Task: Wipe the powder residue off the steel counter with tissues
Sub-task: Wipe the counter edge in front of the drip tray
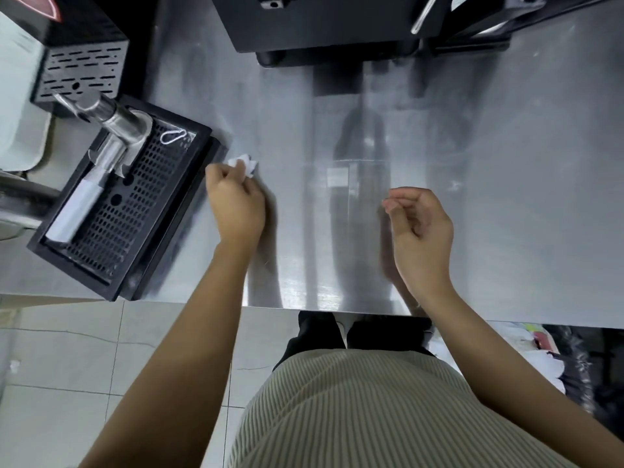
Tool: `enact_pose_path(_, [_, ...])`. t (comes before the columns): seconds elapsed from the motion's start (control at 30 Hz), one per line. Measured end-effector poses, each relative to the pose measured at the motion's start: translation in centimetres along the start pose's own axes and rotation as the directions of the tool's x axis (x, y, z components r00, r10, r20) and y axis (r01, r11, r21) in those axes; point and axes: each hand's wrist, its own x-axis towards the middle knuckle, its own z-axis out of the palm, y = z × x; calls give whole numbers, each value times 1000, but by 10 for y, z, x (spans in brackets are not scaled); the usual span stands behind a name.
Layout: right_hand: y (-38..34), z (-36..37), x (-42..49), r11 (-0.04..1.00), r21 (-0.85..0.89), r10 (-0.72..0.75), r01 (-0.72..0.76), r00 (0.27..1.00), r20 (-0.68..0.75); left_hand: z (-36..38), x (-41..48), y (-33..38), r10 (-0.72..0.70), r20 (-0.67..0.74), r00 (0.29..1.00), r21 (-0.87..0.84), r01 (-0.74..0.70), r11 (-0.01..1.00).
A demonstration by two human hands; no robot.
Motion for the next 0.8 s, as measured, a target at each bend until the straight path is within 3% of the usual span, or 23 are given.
enact_pose_path(0.13, [2, -1, -3, 1000, -14, 6, -6, 1000, -27, 36, -32, 43, 170, 96, 981, -122, -158, 980])
enact_pose_path(0.2, [3, -1, -3, 1000, -8, 5, -6, 998, -56, 48, -58, 68, 338, 185, 923, -209, -300, 931])
enact_pose_path(0.27, [3, -1, -3, 1000, -14, -6, 4, 997, -81, 52, -71, 86, 423, 308, 852, -302, -334, 893])
enact_pose_path(0.3, [3, -1, -3, 1000, -16, -12, 10, 996, -89, 49, -68, 87, 421, 329, 845, -330, -315, 890])
enact_pose_path(0.37, [4, -1, -3, 1000, -3, -12, 12, 995, -103, 32, -52, 77, 347, 234, 908, -322, -265, 909])
enact_pose_path(0.43, [5, 1, -5, 1000, 10, -16, 17, 993, -113, 7, -26, 47, 194, 61, 979, -229, -176, 957])
enact_pose_path(0.5, [4, 3, -7, 1000, 19, -21, 23, 993, -117, -21, -1, 12, 46, -48, 998, -83, -50, 995])
enact_pose_path(0.63, [-2, 10, -13, 999, 31, -29, 33, 994, -107, -27, 12, -19, -55, 2, 998, 113, 54, 992])
enact_pose_path(0.8, [-12, 25, -14, 999, 49, -18, 21, 997, -70, -10, -1, 3, 104, 135, 985, 23, -108, 994])
